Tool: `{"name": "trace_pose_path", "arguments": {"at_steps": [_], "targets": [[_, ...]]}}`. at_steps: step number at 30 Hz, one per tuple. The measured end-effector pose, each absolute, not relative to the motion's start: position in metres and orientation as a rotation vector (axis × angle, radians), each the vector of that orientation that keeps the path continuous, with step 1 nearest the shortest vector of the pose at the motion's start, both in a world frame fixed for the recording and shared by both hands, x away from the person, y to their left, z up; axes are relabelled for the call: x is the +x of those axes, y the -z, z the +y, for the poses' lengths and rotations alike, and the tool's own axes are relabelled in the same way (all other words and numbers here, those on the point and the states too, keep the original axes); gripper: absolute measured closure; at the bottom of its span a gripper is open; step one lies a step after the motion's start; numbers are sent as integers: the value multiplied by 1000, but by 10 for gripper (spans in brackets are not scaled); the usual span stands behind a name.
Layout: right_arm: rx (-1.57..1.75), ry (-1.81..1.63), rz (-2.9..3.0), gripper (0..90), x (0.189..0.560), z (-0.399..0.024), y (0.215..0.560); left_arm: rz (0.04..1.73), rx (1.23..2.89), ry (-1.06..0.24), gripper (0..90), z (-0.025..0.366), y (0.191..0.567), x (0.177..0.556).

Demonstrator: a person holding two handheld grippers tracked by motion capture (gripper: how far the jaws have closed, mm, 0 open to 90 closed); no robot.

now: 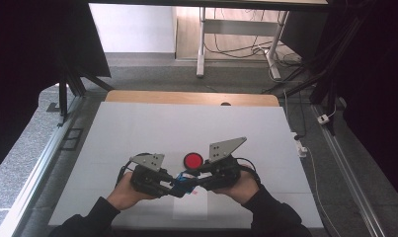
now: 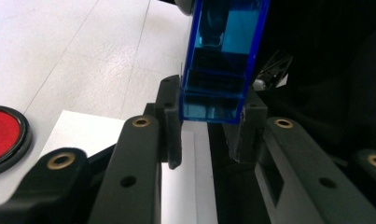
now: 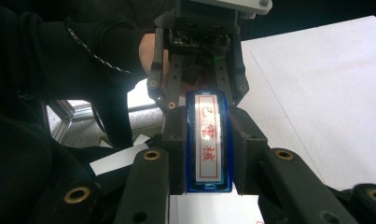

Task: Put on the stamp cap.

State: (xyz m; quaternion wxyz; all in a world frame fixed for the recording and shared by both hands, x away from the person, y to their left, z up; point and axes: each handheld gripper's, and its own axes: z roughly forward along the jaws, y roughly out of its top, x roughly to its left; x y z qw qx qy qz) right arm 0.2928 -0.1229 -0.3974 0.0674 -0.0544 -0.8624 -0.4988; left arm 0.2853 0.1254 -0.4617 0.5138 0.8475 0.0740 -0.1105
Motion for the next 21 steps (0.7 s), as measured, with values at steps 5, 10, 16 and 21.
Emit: {"name": "trace_pose_path", "arguments": {"at_steps": [5,10,16,21], "targets": [[-166,1511,-2577,702,294,-123,398,155,2031,249,690,127,460,284],[-175,1542,-2520,702,295,-125,400,139,2029,232,693,128,456,282],[-170,1541,-2528,701,295,-125,400,141,2032,226,690,127,458,282],[-160,1518,-2565,701,294,-123,400,155,2057,217,678,126,460,282]]}}
